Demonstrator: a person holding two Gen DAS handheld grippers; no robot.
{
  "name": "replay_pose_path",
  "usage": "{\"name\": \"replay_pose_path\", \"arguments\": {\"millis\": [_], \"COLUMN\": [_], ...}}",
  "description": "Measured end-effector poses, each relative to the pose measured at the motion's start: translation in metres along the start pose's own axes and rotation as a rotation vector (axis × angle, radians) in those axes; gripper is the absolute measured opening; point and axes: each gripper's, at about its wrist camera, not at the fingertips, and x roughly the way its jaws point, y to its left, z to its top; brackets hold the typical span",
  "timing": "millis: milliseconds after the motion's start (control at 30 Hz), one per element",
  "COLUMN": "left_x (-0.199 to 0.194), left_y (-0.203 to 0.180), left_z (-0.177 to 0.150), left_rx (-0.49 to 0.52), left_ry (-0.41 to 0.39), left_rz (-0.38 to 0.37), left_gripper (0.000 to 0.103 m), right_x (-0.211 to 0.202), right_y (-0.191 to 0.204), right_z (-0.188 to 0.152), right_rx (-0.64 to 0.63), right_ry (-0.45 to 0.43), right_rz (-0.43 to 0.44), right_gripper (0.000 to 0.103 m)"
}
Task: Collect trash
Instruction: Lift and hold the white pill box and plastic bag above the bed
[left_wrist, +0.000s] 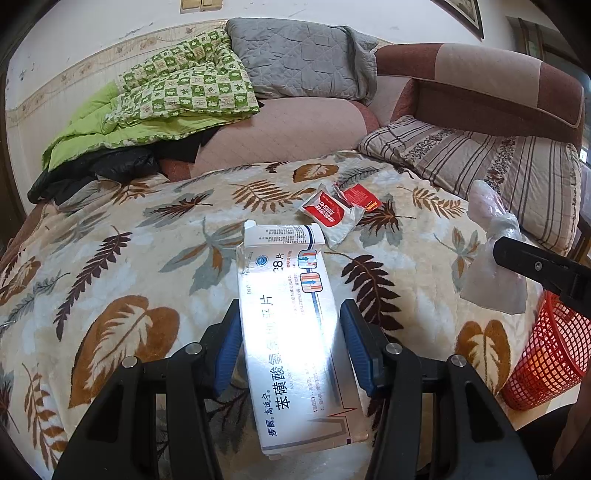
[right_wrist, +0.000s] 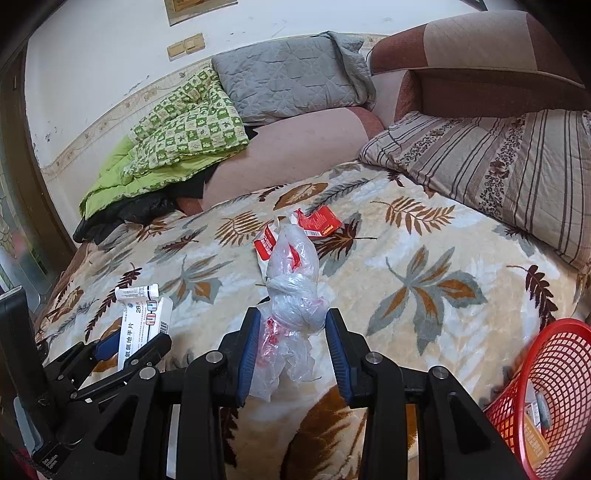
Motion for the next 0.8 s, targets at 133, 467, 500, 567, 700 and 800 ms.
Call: {"name": "replay_pose_path", "arguments": {"millis": [133,467,500,567,700,800], "left_x": [0.000,-0.002,-0.003,-0.007,-0.019,-0.027], "left_y": [0.000,-0.003,-0.004,-0.007,-0.019,-0.035], "left_z": [0.001,0.002,0.004,0.009,0.020,0.029], "left_rx": [0.004,0.002,0.001,0.003,0.038,0.079], "left_ry": [-0.001,0.001,0.006,0.014,0.011,0.010], "left_rz": [0.001,-0.013,-0.032,-0.080,-0.194,-0.267], "left_gripper": [0.051,0.051,0.051,0.051,0.051,0.051], "right_x": [0.000,-0.002,-0.002,-0.006,-0.024,-0.047], "right_y": [-0.002,-0.005,-0.007,-0.015,-0.041,-0.064], "right_z": [0.000,0.001,0.001,0.003,0.005,0.004], "right_rx": [0.013,0.030,0.043,0.096,0.208,0.257], "right_ry": [0.000,-0.005,-0.007,-0.010,-0.023,-0.046], "right_rz": [0.003,0.007,0.009,0.033,0.073,0.066], "right_gripper": [0.039,0.039,0.039,0.039,0.039,0.039]}}
